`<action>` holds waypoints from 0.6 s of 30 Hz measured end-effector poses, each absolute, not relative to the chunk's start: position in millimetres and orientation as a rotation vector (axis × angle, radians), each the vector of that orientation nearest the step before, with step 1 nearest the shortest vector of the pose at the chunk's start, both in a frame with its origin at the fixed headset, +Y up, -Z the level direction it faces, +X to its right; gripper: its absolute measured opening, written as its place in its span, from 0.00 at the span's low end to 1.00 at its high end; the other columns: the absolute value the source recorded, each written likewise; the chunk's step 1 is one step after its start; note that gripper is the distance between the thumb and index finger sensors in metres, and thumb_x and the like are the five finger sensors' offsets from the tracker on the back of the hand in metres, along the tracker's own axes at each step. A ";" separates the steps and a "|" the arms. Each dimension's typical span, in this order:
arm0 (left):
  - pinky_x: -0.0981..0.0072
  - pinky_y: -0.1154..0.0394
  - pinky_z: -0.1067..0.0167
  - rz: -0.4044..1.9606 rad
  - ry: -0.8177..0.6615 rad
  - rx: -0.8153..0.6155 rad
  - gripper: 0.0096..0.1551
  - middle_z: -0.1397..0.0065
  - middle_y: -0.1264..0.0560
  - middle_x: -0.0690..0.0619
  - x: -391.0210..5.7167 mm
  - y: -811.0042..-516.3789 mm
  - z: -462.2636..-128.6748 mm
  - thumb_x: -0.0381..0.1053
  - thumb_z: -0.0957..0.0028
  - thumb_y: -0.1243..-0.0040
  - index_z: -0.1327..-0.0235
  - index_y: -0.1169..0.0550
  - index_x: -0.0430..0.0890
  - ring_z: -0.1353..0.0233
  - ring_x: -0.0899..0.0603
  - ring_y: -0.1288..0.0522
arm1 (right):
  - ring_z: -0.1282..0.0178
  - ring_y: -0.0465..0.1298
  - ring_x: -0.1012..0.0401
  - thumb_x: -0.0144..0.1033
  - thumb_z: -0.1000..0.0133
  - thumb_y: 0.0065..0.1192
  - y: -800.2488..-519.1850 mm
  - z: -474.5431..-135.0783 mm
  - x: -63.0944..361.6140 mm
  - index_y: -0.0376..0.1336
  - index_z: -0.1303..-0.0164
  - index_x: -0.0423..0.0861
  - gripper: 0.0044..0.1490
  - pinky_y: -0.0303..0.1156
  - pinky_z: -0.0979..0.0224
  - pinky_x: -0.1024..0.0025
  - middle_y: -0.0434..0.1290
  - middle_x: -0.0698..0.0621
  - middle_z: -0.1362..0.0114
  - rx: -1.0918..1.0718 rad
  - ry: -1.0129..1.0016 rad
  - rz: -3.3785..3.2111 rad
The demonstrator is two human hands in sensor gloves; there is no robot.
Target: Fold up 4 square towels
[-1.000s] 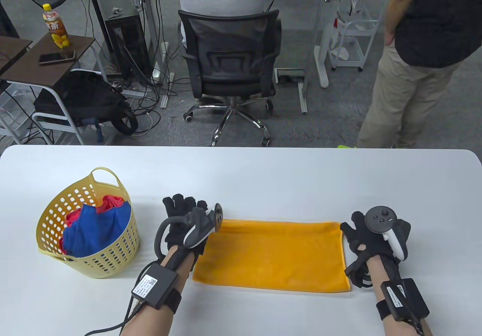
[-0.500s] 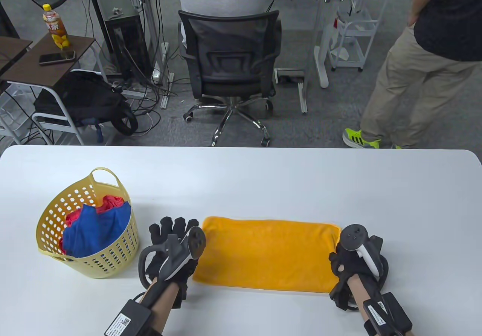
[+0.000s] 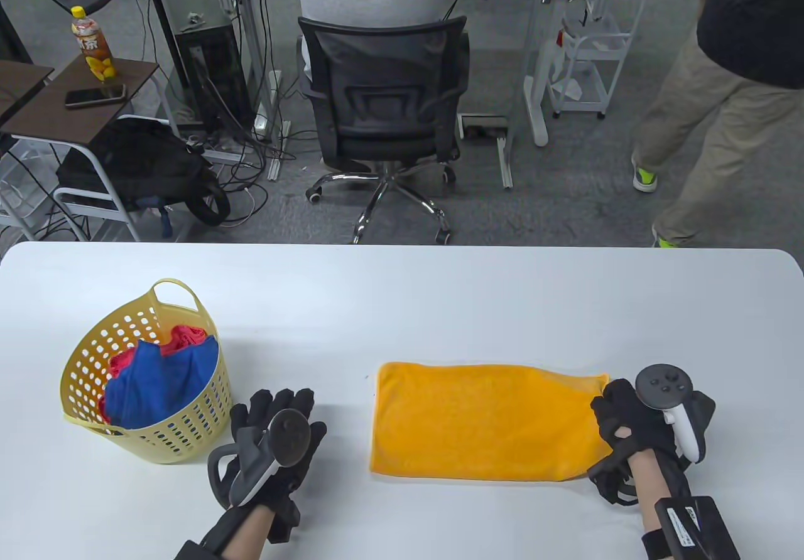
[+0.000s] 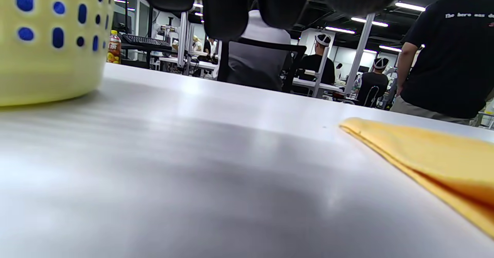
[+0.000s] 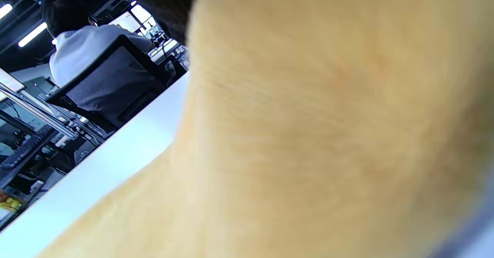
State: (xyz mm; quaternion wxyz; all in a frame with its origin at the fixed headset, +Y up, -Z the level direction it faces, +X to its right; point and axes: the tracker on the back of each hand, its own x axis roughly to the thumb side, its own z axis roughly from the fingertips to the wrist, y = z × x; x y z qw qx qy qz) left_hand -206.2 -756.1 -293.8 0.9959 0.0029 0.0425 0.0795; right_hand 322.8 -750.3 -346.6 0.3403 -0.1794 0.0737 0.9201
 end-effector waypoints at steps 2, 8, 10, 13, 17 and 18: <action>0.34 0.51 0.17 0.141 0.090 -0.004 0.38 0.16 0.32 0.53 -206.7 -759.5 -294.3 0.68 0.50 0.46 0.23 0.32 0.63 0.13 0.35 0.40 | 0.73 0.81 0.64 0.33 0.43 0.67 -739.2 -349.2 306.9 0.63 0.35 0.37 0.29 0.79 0.48 0.54 0.80 0.36 0.47 -0.432 0.150 2.365; 0.34 0.50 0.17 0.173 0.095 -0.005 0.38 0.16 0.32 0.53 -208.7 -757.6 -293.4 0.68 0.50 0.46 0.22 0.32 0.62 0.13 0.34 0.40 | 0.73 0.82 0.65 0.33 0.43 0.67 -713.2 -362.9 206.3 0.63 0.35 0.38 0.28 0.80 0.49 0.56 0.80 0.37 0.46 -0.188 0.105 2.338; 0.34 0.50 0.17 0.175 0.098 0.000 0.38 0.17 0.32 0.53 -209.7 -756.9 -293.0 0.68 0.50 0.46 0.22 0.32 0.62 0.14 0.34 0.39 | 0.72 0.82 0.64 0.32 0.43 0.67 -718.1 -367.4 161.2 0.63 0.34 0.38 0.28 0.79 0.48 0.55 0.79 0.37 0.45 -0.111 0.139 2.334; 0.34 0.50 0.18 0.171 0.109 0.007 0.39 0.17 0.31 0.53 -212.6 -757.1 -291.6 0.68 0.50 0.46 0.22 0.32 0.62 0.14 0.34 0.39 | 0.63 0.84 0.60 0.35 0.43 0.66 -741.6 -369.7 96.6 0.60 0.29 0.37 0.34 0.78 0.43 0.49 0.77 0.34 0.38 -0.007 0.283 2.328; 0.34 0.50 0.18 0.183 0.118 0.008 0.38 0.17 0.31 0.53 -217.0 -757.7 -290.8 0.68 0.50 0.46 0.22 0.31 0.62 0.14 0.34 0.39 | 0.43 0.82 0.44 0.40 0.40 0.58 -768.1 -366.9 57.0 0.52 0.20 0.33 0.43 0.74 0.39 0.38 0.68 0.26 0.27 0.097 0.603 2.063; 0.34 0.50 0.18 0.189 0.118 0.007 0.38 0.17 0.31 0.52 -217.6 -757.6 -291.0 0.68 0.50 0.46 0.23 0.31 0.62 0.14 0.34 0.39 | 0.42 0.81 0.41 0.41 0.40 0.57 -767.5 -365.9 57.1 0.50 0.20 0.32 0.44 0.73 0.39 0.37 0.67 0.25 0.26 0.122 0.636 1.993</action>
